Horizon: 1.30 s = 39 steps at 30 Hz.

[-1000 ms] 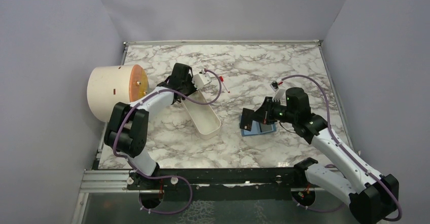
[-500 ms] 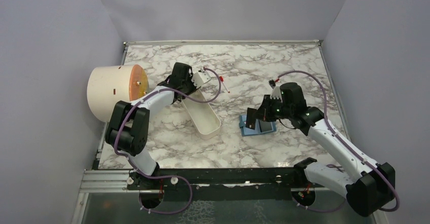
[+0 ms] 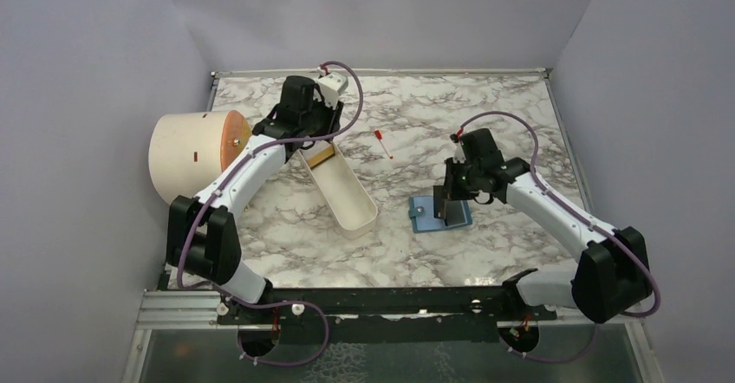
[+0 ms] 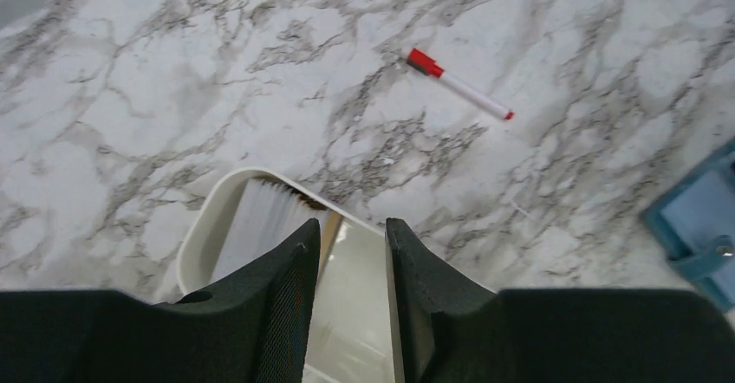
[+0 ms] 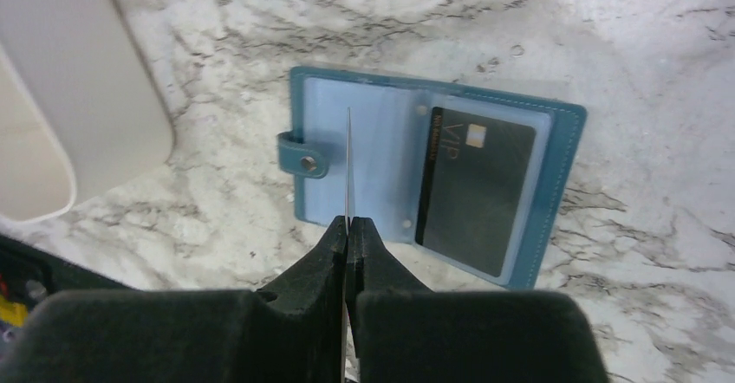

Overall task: Put the credit cards into the card holder
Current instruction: Place the credit card in the storage box, then insert the credit card into the card holder.

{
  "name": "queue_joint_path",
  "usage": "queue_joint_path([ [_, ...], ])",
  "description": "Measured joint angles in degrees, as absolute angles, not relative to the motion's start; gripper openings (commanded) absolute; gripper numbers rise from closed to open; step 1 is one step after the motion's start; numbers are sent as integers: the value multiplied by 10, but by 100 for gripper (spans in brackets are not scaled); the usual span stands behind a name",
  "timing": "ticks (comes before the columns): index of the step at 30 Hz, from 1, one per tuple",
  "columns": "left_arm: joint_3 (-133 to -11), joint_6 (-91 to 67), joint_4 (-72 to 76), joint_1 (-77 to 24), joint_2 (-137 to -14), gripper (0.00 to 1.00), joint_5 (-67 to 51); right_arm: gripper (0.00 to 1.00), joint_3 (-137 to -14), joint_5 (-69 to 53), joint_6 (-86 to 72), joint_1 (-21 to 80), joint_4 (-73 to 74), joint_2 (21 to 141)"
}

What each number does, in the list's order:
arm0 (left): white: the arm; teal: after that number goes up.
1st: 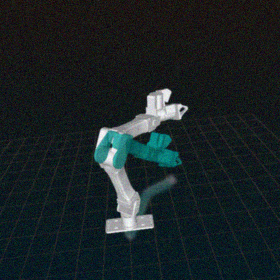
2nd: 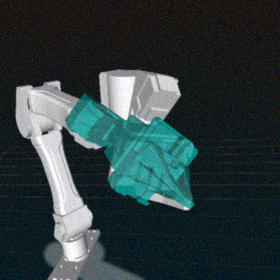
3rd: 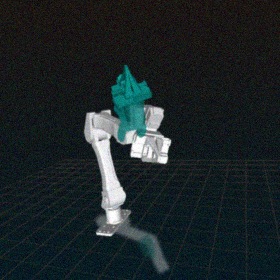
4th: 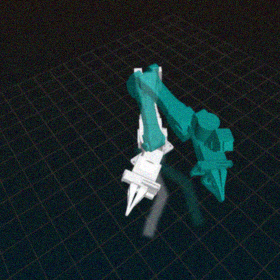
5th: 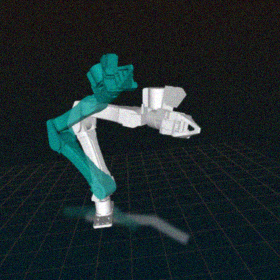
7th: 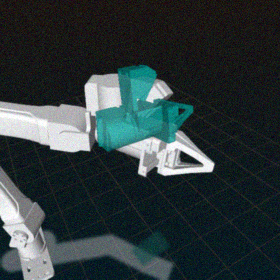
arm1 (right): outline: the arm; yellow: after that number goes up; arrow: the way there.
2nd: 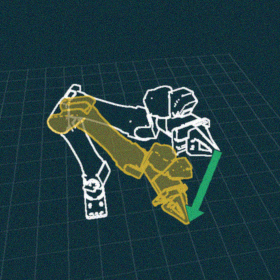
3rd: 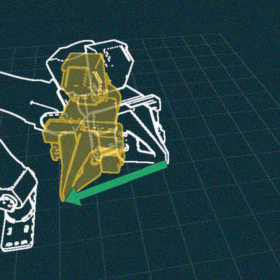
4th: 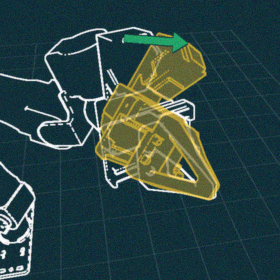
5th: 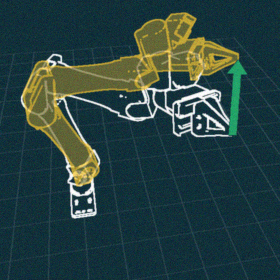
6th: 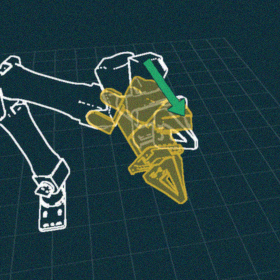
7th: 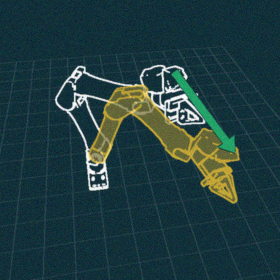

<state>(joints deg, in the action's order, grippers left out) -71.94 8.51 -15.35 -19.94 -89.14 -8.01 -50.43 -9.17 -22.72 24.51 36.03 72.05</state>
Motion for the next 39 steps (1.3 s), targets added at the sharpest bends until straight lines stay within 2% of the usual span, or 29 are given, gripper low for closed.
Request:
queue_joint_path([
  [5,-718,-14,-174,-230,-867,43,-137,1,-517,-46,-229,237,376,778],
  [9,-715,-54,-186,-321,-865,50,-139,1,-516,-7,-234,235,380,787],
  [13,-714,-87,-185,-407,-865,58,-126,1,-503,4,-238,235,365,787],
  [20,-715,-129,-180,-509,-905,61,-77,1,-470,-10,-258,235,324,778],
  [27,-715,-146,-180,-545,-984,62,-38,1,-453,-21,-281,235,313,749],
  [39,-729,-152,-180,-545,-1072,60,-29,1,-447,-37,-284,219,295,731],
])
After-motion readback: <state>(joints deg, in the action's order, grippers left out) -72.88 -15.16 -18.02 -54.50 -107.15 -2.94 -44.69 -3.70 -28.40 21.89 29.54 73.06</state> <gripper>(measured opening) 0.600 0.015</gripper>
